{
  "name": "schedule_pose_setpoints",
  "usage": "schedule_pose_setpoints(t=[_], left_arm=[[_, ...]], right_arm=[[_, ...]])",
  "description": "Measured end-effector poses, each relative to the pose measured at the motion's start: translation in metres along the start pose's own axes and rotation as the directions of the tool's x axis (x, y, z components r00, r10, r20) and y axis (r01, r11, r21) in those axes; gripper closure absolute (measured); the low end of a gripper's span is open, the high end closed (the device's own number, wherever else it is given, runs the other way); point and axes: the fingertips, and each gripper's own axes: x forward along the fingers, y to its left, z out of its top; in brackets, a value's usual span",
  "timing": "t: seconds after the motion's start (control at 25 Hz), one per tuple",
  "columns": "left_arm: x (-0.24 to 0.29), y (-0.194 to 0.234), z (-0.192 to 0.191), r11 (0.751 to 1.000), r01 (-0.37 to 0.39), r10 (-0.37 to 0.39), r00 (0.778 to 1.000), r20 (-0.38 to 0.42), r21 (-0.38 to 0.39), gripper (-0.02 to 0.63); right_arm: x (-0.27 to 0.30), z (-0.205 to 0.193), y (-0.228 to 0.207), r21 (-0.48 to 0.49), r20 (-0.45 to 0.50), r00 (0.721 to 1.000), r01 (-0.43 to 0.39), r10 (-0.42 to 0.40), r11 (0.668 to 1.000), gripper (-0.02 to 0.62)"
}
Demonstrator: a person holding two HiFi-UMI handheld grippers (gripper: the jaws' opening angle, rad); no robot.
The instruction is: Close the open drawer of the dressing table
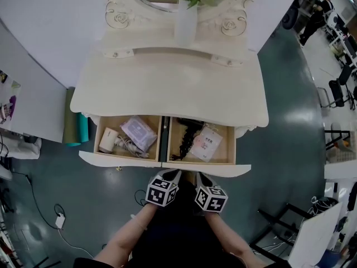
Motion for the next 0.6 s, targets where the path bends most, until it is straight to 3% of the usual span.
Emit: schedule_pose_setpoints(t=[0.6], left_arm=[[0.0041, 0.0014, 0.0036, 0.999, -0.01, 0.011, 1.0, 0.009, -0.049, 0.58]], right_arm=[[0.0047, 0.0046, 0.0003, -0.038, -0.011, 1.0, -0.011, 0.011, 0.999, 0.58]])
